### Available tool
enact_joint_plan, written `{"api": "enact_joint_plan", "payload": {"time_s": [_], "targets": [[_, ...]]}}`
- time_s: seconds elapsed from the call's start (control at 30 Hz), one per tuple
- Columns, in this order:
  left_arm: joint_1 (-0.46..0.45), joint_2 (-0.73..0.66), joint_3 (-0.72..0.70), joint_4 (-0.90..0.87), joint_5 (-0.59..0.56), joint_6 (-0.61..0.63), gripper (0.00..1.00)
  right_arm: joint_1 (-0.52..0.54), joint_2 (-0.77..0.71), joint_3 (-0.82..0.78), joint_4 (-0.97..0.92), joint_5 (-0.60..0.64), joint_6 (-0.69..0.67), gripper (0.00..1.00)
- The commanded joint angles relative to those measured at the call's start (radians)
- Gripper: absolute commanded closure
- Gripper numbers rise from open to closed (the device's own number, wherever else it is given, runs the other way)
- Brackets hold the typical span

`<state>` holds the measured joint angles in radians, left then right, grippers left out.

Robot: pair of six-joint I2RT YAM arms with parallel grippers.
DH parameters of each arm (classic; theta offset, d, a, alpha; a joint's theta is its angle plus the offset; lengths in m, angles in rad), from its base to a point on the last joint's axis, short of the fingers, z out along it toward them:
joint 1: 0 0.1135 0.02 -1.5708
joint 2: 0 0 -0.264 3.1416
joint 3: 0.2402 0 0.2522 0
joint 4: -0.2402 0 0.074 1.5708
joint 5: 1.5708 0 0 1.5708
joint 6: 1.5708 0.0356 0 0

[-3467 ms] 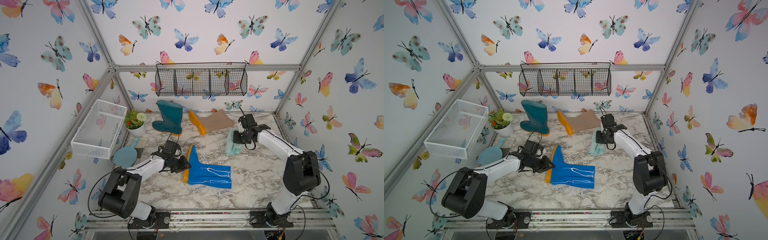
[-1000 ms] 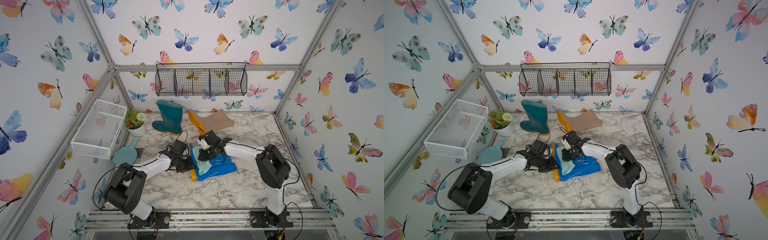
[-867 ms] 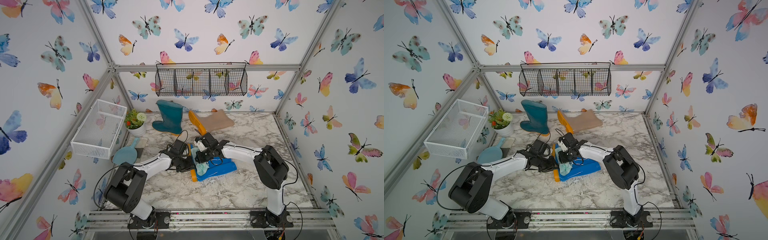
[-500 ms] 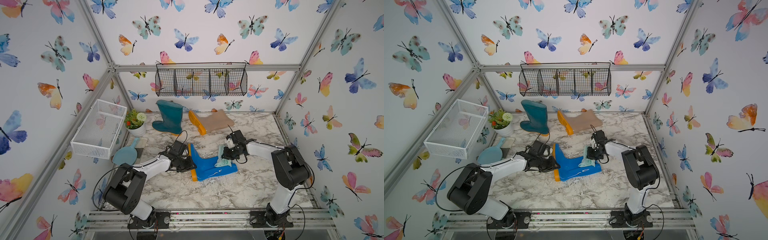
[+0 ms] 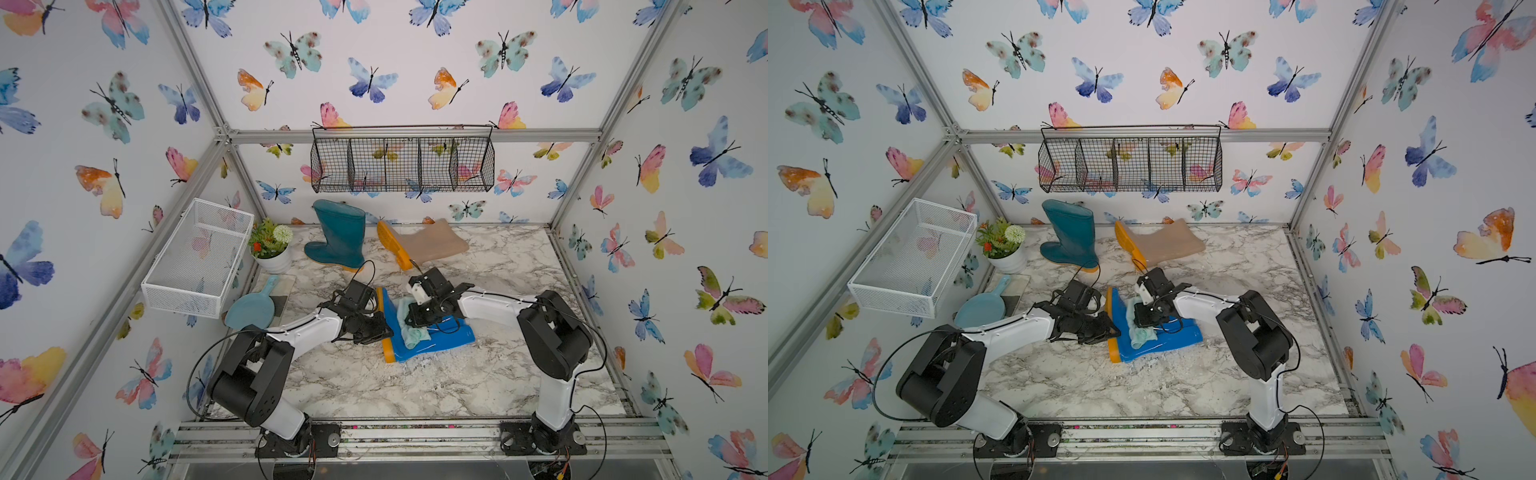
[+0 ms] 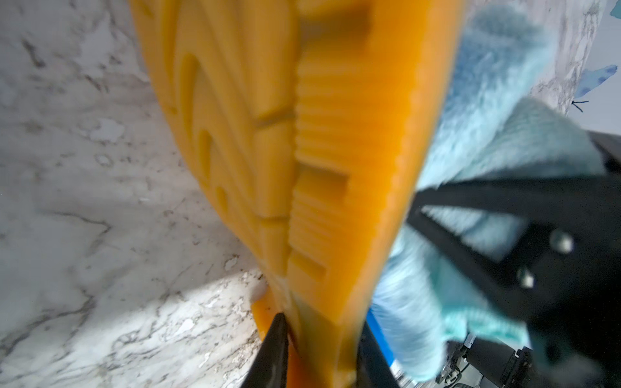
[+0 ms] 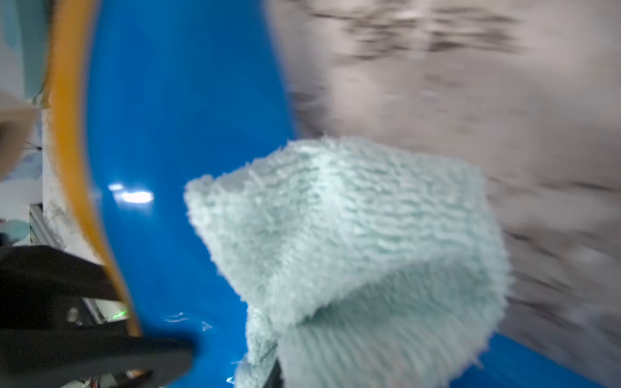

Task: Wipe the rubber boots with a cloth
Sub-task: Wipe the dirt off the rubber boot.

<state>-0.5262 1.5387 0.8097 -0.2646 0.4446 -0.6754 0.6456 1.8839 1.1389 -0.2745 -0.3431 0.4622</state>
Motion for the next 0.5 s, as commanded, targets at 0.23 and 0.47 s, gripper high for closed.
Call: {"api": "enact_joint_plan", "payload": {"time_s": [0.23,0.47], "targets": [[-0.009,0.015,-0.050,0.071,0.029,-0.002,1.00,-0.012,-0.021,0.014,-0.120,0.058,0.008,0.97],[-0.009,0.029,-0.026,0.063,0.029,0.004,1.00,0.217,0.127,0.174,-0.063,-0.007,0.101,0.97]]}}
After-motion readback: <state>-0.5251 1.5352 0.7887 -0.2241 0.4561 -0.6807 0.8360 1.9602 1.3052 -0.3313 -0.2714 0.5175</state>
